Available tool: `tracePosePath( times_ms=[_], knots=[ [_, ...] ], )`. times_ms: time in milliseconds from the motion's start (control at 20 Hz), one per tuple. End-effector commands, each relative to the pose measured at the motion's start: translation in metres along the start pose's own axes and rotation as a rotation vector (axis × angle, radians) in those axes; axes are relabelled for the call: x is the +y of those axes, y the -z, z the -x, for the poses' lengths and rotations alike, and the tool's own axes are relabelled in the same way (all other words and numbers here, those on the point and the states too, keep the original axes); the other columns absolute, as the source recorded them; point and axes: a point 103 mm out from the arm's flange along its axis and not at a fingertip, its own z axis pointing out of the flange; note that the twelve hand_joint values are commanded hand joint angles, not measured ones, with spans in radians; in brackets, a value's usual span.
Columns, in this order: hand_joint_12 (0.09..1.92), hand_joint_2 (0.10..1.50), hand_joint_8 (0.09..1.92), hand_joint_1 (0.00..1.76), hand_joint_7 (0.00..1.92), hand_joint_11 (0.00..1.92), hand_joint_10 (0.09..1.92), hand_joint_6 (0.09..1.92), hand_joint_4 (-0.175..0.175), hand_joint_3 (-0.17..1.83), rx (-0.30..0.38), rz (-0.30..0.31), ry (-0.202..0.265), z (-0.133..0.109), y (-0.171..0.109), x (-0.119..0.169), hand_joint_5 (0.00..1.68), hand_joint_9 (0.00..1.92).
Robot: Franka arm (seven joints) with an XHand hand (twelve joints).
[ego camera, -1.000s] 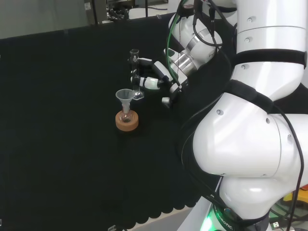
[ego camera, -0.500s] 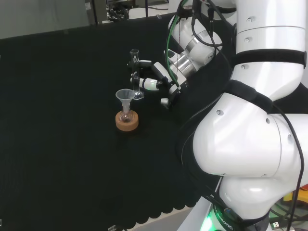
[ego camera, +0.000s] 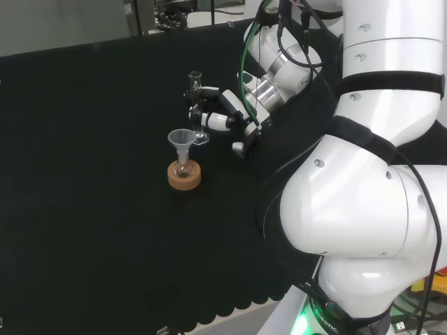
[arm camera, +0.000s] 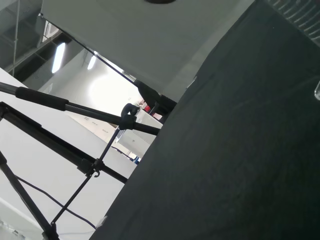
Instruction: Pick up the graduated cylinder.
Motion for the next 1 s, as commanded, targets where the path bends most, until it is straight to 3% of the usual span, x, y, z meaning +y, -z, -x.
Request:
tracePosePath(
  times_ms=[50,650,1000],
  knots=[
    [1.15,1.06,0.52,1.03,0.67,0.67,0.33,0.37,0.021,-0.17,0.0,0.005,-0.001,-0.0001,0.0,0.0,0.66,0.96],
    [1.11,1.09,0.52,1.04,0.7,0.75,0.3,0.48,0.034,-0.17,0.015,0.017,-0.002,-0.0018,0.0028,-0.0008,0.65,1.02],
    [1.06,1.1,0.53,1.05,0.82,0.83,0.27,0.55,0.032,-0.17,0.009,0.022,-0.009,-0.0005,0.0015,-0.0006,0.66,1.1]
  ],
)
